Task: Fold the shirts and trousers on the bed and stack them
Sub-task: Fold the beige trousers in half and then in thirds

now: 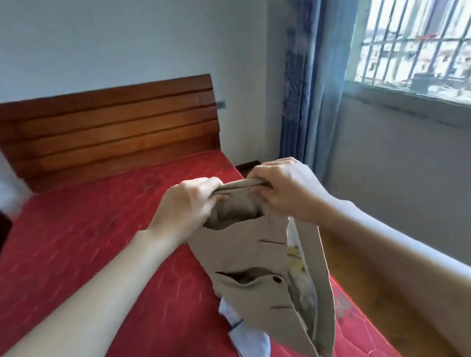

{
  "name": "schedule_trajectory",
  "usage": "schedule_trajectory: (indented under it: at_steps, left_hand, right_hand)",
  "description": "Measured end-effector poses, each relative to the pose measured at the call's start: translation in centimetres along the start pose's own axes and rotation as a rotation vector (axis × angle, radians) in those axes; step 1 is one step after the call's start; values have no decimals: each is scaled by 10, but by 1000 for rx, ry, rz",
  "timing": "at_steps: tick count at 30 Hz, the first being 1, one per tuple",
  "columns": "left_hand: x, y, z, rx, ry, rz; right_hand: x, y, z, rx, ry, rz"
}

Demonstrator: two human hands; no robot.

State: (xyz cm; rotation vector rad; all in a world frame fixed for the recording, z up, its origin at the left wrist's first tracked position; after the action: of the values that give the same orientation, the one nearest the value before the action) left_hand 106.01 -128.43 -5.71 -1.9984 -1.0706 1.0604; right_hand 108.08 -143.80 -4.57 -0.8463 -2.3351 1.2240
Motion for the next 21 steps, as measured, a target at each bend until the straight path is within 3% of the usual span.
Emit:
schedule_trajectory:
  at_steps: [8,13,17,21]
  left_hand:
    - [-7,-225,19,-282,0,-16]
    - [5,-313,59,-377,4,18]
    - [34,-336,107,-341,-63,60]
    - [77,-314,164,-164,-162,89]
  right_hand:
    - [128,-138,-119,-144,-110,-40]
    - [211,-176,-154,-169,-131,-88]
    - [267,-155,-150,-125,-124,-160]
    - [317,-94,-125,-30,-139,-255]
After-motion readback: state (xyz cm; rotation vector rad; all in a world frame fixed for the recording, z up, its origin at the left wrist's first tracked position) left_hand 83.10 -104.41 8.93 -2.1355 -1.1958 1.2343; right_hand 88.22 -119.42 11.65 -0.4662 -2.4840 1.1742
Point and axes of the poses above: each hand's wrist, its own z-axis away from the middle knuckle, its own y-axis out of the palm, x = y × z, the point moved 7 cm from there along -z, towards the middle knuckle, and after that the axes turned 12 degrees about -y, right-handed, at the moved point
